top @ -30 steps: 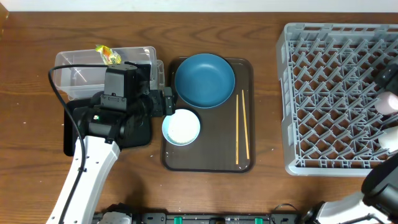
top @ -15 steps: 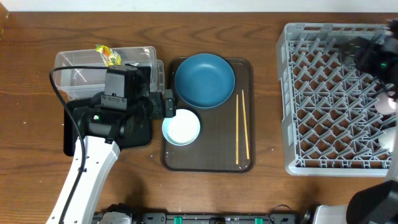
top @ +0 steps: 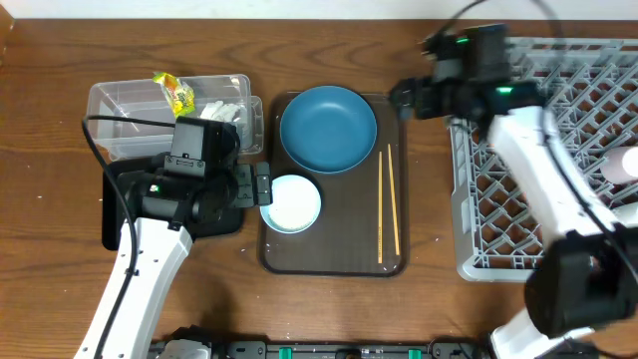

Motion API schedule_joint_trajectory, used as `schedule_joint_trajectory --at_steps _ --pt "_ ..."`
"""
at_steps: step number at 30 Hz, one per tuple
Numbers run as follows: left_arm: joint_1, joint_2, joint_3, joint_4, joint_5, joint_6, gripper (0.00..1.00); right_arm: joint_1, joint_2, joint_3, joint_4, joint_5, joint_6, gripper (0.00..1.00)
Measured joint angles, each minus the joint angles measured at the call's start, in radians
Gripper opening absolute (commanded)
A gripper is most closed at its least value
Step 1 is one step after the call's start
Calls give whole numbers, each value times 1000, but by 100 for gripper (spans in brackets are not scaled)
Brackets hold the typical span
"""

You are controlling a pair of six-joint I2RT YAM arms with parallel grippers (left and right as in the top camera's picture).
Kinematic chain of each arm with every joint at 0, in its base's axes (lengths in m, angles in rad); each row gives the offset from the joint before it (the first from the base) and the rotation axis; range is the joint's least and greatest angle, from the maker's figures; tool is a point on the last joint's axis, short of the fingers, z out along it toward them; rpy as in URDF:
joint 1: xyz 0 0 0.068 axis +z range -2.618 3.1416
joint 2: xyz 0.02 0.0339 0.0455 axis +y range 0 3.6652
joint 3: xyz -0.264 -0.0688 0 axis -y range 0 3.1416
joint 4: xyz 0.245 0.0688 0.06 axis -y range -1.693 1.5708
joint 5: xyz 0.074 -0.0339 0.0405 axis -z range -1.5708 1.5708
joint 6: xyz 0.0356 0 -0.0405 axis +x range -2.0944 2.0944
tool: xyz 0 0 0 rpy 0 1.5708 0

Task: Sort waste into correct bins and load items into the dishwasher rack
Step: 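Reach the right gripper to the blue plate and grasp its rim, then carry the blue plate with the right gripper and stand it in the rack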

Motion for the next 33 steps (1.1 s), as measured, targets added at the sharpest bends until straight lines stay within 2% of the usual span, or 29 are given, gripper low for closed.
schedule_joint_trajectory --at_steps 6,13,17,21,33 --pt "0 0 0 -10 -5 0 98 112 130 0 34 120 121 65" --pt "0 0 0 -11 -5 0 99 155 272 -1 58 209 235 40" --pt "0 0 0 -11 -5 0 99 155 299 -2 77 229 270 16" --pt "0 0 0 -10 -6 0 98 155 300 -2 110 240 288 1" --pt "0 0 0 -11 -5 0 99 122 294 11 120 245 272 1"
